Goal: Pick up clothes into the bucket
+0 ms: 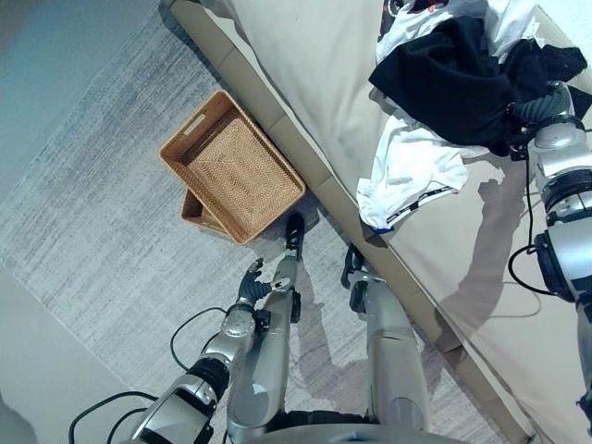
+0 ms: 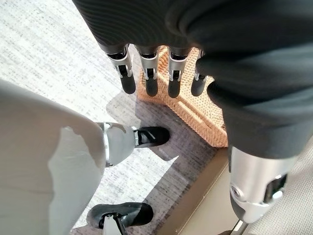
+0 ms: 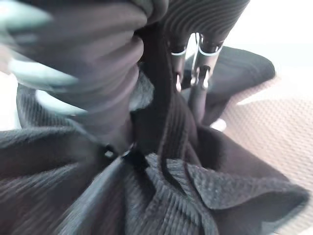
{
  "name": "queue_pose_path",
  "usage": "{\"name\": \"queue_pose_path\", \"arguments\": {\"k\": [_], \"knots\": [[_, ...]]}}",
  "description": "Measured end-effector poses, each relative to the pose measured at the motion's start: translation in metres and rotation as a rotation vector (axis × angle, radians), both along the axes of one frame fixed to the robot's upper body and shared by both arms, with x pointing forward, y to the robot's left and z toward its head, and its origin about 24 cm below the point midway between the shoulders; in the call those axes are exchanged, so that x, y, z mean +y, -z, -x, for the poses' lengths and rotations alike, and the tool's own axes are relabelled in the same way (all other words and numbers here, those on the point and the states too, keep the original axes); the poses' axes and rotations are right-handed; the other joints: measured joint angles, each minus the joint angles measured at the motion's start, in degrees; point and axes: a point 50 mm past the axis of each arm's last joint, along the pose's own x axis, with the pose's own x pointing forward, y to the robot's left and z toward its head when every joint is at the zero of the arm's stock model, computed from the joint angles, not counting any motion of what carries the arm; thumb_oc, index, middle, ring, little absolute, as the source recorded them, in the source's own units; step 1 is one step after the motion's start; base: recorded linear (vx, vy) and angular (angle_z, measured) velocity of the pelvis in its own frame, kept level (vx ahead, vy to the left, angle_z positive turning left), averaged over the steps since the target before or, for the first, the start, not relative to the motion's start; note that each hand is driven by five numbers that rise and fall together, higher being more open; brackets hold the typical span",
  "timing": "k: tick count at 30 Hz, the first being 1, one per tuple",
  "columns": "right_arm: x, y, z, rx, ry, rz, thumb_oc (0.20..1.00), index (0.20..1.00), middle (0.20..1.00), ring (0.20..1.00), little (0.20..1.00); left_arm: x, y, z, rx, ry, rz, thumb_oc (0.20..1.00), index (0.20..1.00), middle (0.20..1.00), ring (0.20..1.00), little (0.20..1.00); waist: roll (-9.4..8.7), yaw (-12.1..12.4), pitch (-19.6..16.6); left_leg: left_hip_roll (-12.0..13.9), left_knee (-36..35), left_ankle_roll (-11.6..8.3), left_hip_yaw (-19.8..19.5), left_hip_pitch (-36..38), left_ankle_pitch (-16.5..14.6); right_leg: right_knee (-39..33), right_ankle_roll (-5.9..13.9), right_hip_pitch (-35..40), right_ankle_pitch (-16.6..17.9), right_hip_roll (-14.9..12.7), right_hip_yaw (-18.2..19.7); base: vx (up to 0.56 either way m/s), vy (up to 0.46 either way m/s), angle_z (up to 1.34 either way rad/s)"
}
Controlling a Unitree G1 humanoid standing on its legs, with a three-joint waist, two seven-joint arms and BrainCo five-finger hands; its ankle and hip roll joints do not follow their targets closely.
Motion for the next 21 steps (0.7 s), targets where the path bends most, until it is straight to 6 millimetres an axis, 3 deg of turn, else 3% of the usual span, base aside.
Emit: {"name": "queue_pose_path", "arguments": {"k": [5, 8, 14, 21], "knots": [[0.023, -0.054, 0.001, -0.294, -0.080, 0.029, 0.200, 0.200, 0.200, 0.200, 0.200, 0.002, -0.002, -0.003, -0.007, -0.030, 0.004, 1.000, 1.000, 1.000, 1.000, 1.000, -0.08, -1.60, 0.01, -0.24, 0.81, 0.60, 0.44, 0.19, 0.47, -0.60, -0.03, 0.69, 0.10, -0.05, 0.38, 0.00, 0.026, -0.02], [0.039, -0.091, 0.016, -0.512, -0.109, 0.109, 0.200, 0.200, 0.200, 0.200, 0.200, 0.009, -0.002, -0.003, -0.011, -0.075, -0.008, 1.000, 1.000, 1.000, 1.000, 1.000, -0.34, -2.59, 0.15, -0.27, 1.30, 0.62, 0.58, 1.51, 0.48, -1.24, 0.13, 2.64, 0.29, -0.01, 0.49, 0.00, 0.005, -0.01], [0.030, -0.126, 0.048, -0.782, -0.031, 0.120, 0.200, 0.200, 0.200, 0.200, 0.200, 0.023, -0.003, -0.002, -0.023, -0.122, -0.039, 1.000, 1.000, 1.000, 1.000, 1.000, -0.80, -3.24, 0.23, -0.21, 1.16, 0.55, 0.81, 6.37, -0.24, -3.05, 0.47, 7.86, 0.47, 0.31, 1.06, 0.01, 0.012, -0.05], [0.042, -0.137, 0.071, -0.984, -0.044, 0.121, 0.200, 0.200, 0.200, 0.200, 0.200, 0.047, 0.009, 0.016, 0.025, -0.251, -0.035, 1.000, 1.000, 1.000, 1.000, 1.000, -2.18, -4.41, 0.40, 0.24, 0.74, 0.38, 1.99, 14.36, -2.23, -5.86, 0.75, 16.43, 0.74, 1.07, 1.99, 0.07, -0.017, -0.09]]}}
